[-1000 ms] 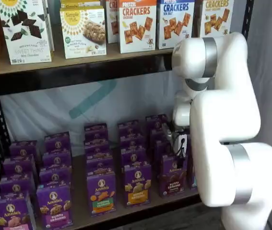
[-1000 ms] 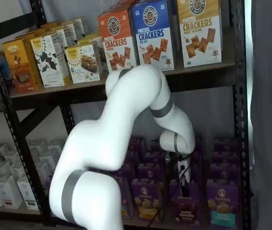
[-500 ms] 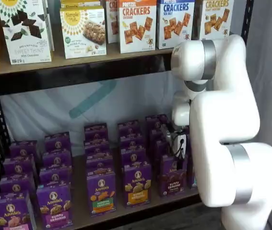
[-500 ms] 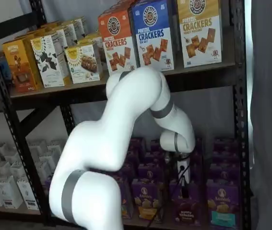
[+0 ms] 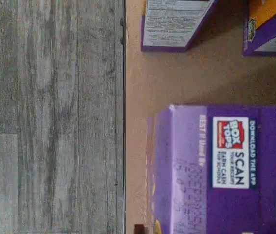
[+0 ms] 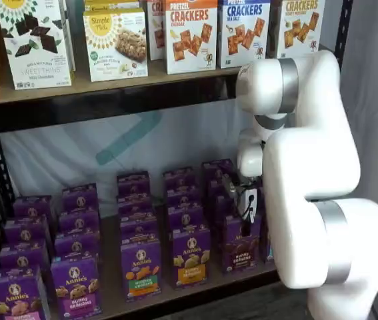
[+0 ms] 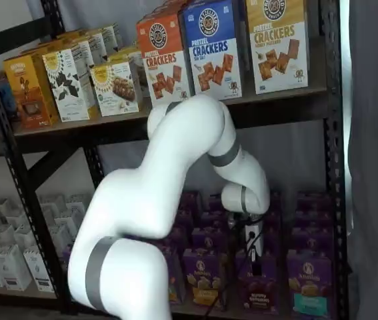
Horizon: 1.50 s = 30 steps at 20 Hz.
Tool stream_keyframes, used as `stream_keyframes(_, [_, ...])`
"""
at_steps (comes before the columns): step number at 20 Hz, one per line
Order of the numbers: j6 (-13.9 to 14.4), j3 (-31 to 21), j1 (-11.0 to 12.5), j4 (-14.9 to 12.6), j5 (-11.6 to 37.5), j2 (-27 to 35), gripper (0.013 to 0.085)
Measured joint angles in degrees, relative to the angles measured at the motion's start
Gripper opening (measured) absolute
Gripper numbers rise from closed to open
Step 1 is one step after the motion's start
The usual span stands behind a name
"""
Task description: Pick up the purple box with a brown patch in the center, on the bottom shelf, the fifth box from the left
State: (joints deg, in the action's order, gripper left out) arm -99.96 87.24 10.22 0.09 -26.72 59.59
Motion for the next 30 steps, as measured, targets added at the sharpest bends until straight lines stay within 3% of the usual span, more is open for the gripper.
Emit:
stream_keyframes(10, [0.1,-0.03,-0.01,-0.11,0.56,0.27,0.033])
stream_keyframes(15, [1.57,-0.49,-0.01,-1.77,1.21,0.13,0.033])
stream_keyframes(22, [0.8,-0.93,-0.03,-0.89,0.14,-0.47,0.029])
stream_keyframes(26, [-0.3,-1.69,-0.06,0.4,-0.46,-1.17,0.029])
stream_keyframes(30, [-5.89,-5.44,-0.43,7.03,0.22,-3.75,0.029])
